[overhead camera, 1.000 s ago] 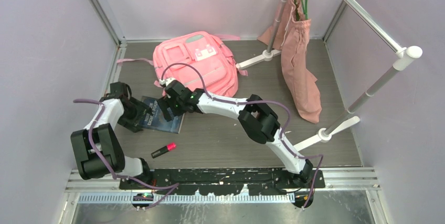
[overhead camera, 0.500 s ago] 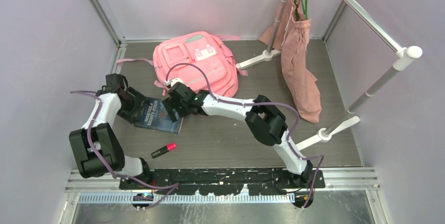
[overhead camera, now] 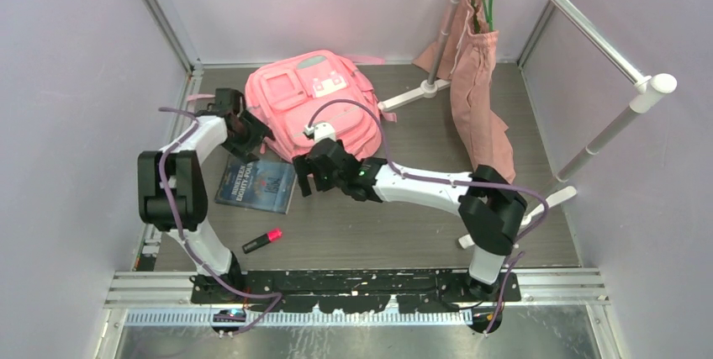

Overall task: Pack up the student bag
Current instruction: Adjust the book at the center of the board.

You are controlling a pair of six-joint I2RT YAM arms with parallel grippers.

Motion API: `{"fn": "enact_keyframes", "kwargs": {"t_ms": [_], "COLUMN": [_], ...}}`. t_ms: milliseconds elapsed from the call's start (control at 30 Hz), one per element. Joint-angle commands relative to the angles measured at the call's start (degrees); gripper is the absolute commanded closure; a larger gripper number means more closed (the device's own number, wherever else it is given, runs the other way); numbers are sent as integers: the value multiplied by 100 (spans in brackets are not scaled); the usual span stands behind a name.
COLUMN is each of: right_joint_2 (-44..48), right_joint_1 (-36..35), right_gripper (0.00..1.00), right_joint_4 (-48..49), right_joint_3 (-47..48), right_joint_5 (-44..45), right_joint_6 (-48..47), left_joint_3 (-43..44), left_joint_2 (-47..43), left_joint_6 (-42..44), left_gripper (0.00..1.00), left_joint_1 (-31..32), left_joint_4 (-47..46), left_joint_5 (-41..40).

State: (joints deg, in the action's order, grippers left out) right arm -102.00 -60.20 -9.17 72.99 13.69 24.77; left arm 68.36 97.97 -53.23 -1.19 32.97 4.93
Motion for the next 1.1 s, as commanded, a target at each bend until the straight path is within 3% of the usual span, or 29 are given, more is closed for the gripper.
{"fn": "enact_keyframes", "kwargs": {"t_ms": [0,300,400,500,800,1067], "right_joint_2": [512,571,559,532,471,347], "right_joint_1": [-1,-4,-7,-2,-3,-1], "right_gripper": [9,9,9,9,9,9], "right_joint_4": [304,284,321,335,352,388], "right_joint_3": [-397,-560,-545,-536,-516,-448], "right_joint_5": [354,345,336,315,215,16], "right_joint_6": [167,232,240,253,332,556], "left_joint_3": [59,-670,-587,-711,-1730,-1957], "left_joint_2": [136,-33,5,59,-488,-939], "left_joint_6": [-592,-702,-635,-617,-653,-495], "left_gripper": [31,46,68,80,81,81], "left_joint_1": [71,71,69,75,294,387], "left_joint_4": [-818,-2114,-1799,-1592,-1626,-1500], "left_joint_5": [-293,186,241,411,394,577]}}
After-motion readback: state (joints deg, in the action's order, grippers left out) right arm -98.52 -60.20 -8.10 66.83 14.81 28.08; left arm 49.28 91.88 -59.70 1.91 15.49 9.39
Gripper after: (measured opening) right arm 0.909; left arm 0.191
